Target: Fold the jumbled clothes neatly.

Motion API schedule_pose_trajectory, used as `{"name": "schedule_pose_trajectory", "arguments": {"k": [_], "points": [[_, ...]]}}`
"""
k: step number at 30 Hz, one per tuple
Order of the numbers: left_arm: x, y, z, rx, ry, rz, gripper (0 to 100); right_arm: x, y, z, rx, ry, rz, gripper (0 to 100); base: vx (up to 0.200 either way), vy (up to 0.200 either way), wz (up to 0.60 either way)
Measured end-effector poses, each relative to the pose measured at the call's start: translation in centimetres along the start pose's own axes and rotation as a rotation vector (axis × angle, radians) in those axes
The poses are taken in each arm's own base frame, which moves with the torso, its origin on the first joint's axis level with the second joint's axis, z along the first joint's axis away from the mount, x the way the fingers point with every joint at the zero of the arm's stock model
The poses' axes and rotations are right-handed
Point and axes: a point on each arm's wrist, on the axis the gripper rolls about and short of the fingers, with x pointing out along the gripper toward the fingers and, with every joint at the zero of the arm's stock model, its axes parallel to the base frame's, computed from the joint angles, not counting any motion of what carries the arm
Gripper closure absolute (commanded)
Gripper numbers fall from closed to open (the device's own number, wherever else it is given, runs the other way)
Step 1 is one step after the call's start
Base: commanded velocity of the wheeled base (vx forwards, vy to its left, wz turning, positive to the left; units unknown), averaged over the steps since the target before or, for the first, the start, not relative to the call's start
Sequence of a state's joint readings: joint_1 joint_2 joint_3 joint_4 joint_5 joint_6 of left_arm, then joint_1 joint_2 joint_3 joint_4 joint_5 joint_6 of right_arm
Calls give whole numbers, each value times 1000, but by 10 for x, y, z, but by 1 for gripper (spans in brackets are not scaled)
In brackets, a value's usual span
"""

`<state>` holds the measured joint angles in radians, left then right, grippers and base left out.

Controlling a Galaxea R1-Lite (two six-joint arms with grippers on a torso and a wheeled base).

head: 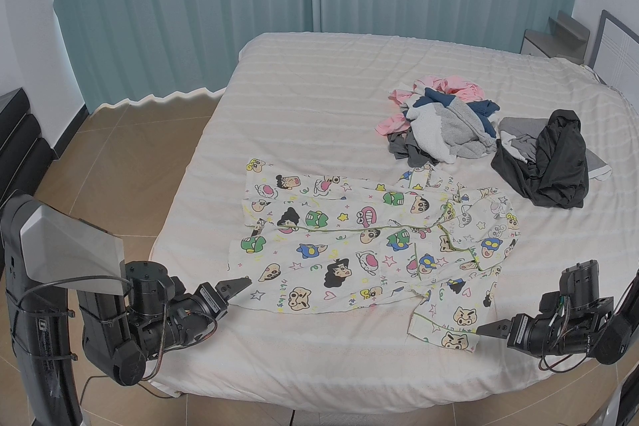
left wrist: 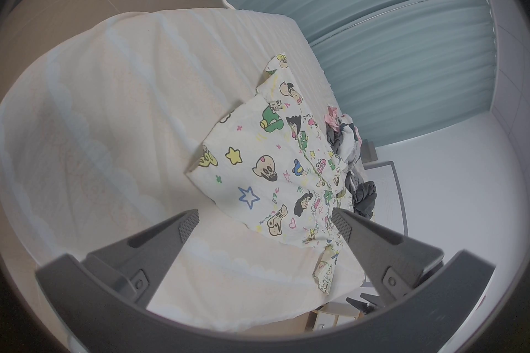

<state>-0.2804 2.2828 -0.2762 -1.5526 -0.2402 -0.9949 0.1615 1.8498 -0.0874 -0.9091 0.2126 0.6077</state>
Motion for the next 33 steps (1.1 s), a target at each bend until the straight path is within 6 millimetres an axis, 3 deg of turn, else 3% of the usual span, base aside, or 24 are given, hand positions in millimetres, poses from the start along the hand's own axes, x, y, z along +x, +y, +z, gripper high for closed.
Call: {"name": "schedule_pose_trajectory", "arguments": {"k": [14,27,28,33], "points": [[35,7,-7,143,-108,81,0,-1,3,1,-18,-31,21,0,0,0,0],[62,7,-8,164,-164,163,0,-2,6,-7,-44,-13,33,0,0,0,0],[64,7,-7,164,-180,167,100,-2,6,-7,-45,-10,32,0,0,0,0],[71,7,-8,169,-206,181,100,-2,4,-11,-42,5,24,0,0,0,0]]}}
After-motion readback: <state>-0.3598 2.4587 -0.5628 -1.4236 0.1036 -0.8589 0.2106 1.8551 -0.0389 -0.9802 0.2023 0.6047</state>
